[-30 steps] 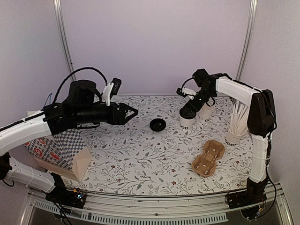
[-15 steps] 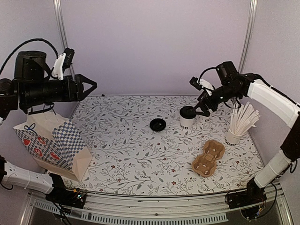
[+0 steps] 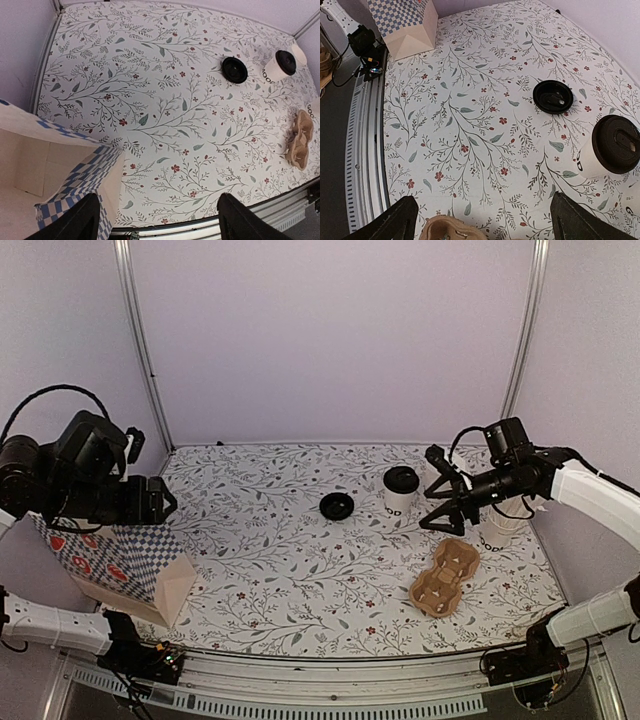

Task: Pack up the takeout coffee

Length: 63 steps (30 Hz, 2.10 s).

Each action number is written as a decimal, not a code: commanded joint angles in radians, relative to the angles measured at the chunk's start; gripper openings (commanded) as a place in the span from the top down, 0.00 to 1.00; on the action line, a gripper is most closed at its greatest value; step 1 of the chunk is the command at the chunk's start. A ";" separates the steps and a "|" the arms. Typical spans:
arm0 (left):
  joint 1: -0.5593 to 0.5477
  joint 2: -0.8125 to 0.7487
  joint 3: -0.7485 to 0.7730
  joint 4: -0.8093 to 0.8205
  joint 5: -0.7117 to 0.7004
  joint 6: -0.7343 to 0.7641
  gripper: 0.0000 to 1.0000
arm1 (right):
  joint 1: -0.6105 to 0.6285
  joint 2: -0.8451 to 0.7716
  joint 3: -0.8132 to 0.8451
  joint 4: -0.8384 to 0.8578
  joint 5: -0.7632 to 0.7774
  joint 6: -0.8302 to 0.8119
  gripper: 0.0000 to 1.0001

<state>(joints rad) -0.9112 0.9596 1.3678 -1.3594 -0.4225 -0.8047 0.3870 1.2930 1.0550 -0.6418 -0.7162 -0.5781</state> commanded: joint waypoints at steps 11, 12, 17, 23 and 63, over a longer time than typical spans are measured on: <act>0.047 -0.044 -0.060 -0.016 -0.263 -0.038 0.12 | -0.023 -0.037 -0.097 0.104 -0.116 -0.037 0.05; 0.050 -0.044 -0.076 -0.012 -0.271 -0.032 0.12 | -0.024 -0.039 -0.094 0.103 -0.114 -0.038 0.05; 0.065 -0.042 -0.133 0.018 -0.244 0.025 0.12 | -0.022 -0.047 -0.098 0.101 -0.122 -0.040 0.05; 0.087 -0.025 -0.130 0.110 -0.121 0.123 0.22 | -0.025 -0.059 -0.109 0.107 -0.074 -0.049 0.05; 0.150 0.784 0.470 0.630 0.614 0.407 0.57 | -0.031 0.105 0.026 -0.124 0.012 -0.167 0.11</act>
<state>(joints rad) -0.7700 1.6981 1.6859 -0.6758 0.1310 -0.4400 0.3588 1.3678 0.9966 -0.6300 -0.7437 -0.6765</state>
